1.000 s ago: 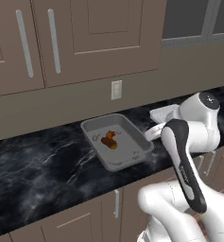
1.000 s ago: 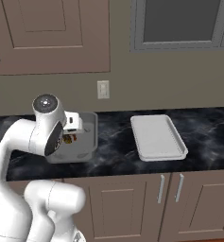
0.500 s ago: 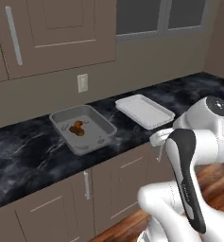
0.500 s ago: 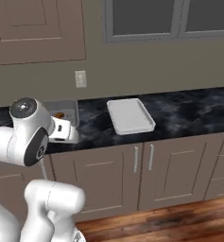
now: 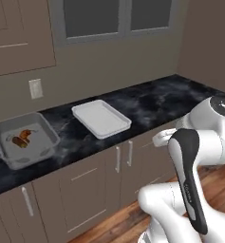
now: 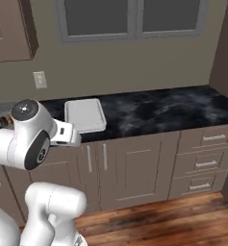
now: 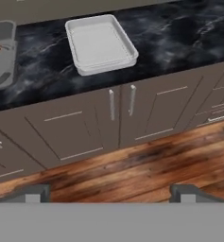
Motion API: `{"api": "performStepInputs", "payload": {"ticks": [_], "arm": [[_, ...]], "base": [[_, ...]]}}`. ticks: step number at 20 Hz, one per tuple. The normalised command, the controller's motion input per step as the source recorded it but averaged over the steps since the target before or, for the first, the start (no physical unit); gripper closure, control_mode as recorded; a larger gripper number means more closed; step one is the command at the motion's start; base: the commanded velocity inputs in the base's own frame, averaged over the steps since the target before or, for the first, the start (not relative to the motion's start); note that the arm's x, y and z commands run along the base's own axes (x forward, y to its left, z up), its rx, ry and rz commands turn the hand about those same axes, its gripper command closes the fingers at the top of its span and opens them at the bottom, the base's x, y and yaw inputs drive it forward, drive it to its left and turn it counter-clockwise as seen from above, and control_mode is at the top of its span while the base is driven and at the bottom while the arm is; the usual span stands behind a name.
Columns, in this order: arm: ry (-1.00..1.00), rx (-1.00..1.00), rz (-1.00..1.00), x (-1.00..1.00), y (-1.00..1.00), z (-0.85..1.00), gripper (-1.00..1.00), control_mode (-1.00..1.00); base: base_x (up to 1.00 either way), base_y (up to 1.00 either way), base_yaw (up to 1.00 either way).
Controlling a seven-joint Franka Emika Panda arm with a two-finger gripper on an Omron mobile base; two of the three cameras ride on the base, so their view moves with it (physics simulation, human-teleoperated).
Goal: Place one sweet potato and one chicken drumstick in each tupperware on the nearby counter, to pack two identical lunches.
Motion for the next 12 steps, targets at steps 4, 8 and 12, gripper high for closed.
{"api": "performStepInputs", "payload": {"ticks": [4,8,12], "arm": [[0.0,0.0,0.0,0.0,0.0,0.0,-1.0,1.0],[0.0,0.0,0.0,0.0,0.0,0.0,-1.0,1.0],[0.0,0.0,0.0,0.0,0.0,0.0,-1.0,1.0]], "base": [[0.42,-1.0,-0.03],[0.16,-1.0,-0.29],[0.29,-1.0,-0.38]]}}
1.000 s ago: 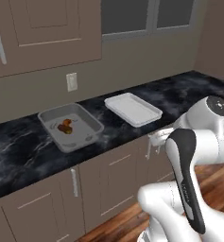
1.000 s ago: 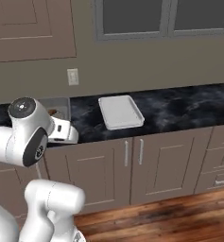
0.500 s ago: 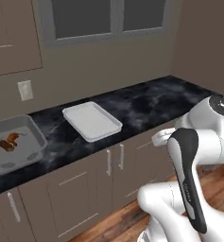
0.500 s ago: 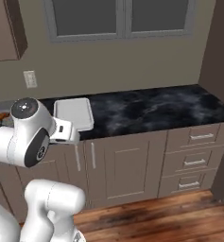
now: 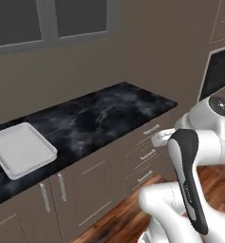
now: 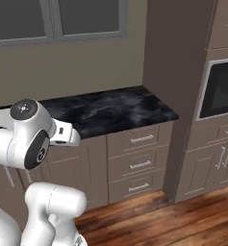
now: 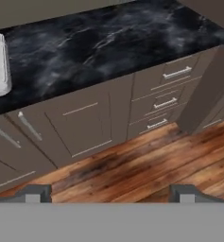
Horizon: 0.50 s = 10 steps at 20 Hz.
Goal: Place one sweet potato and one chicken drumstick in each tupperware on the nearby counter, to pack two identical lunches.
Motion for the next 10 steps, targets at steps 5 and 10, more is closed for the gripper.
{"api": "performStepInputs", "payload": {"ticks": [5,10], "arm": [[0.0,0.0,0.0,0.0,0.0,0.0,-1.0,1.0],[0.0,0.0,0.0,0.0,0.0,0.0,-1.0,1.0]], "base": [[0.52,-1.0,-0.07],[0.45,-1.0,0.39]]}}
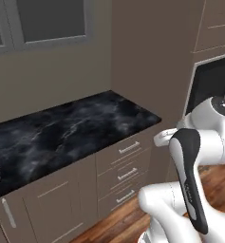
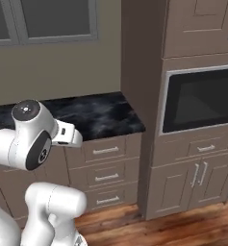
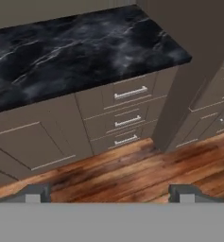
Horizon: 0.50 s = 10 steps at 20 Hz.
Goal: Place one sweet potato and one chicken drumstick in each tupperware on the nearby counter, to pack two identical lunches.
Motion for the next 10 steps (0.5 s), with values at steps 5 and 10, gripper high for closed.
{"api": "performStepInputs", "payload": {"ticks": [5,10], "arm": [[0.0,0.0,0.0,0.0,0.0,0.0,-1.0,1.0],[0.0,0.0,0.0,0.0,0.0,0.0,-1.0,1.0]], "base": [[0.23,-1.0,0.45],[0.02,-1.0,0.35]]}}
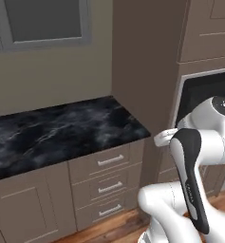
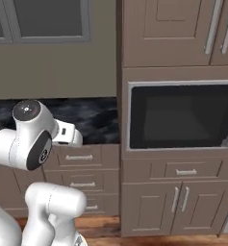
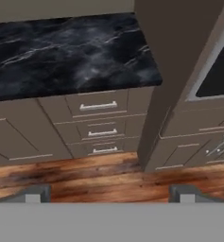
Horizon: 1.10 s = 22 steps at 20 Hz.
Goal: Place one sweet potato and one chicken drumstick in each tupperware on the nearby counter, to pack two identical lunches.
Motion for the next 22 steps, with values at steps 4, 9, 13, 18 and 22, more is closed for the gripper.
{"api": "performStepInputs", "payload": {"ticks": [4,9,13,18,22], "arm": [[0.0,0.0,0.0,0.0,0.0,0.0,-1.0,1.0],[0.0,0.0,0.0,0.0,0.0,0.0,-1.0,1.0],[0.0,0.0,0.0,0.0,0.0,0.0,-1.0,1.0],[0.0,0.0,0.0,0.0,0.0,0.0,-1.0,1.0],[0.0,0.0,0.0,0.0,0.0,0.0,-1.0,1.0]], "base": [[0.0,-1.0,0.31],[-0.05,-1.0,0.36],[-0.11,-1.0,0.38],[-0.88,-0.94,0.2],[-1.0,-0.54,-0.01]]}}
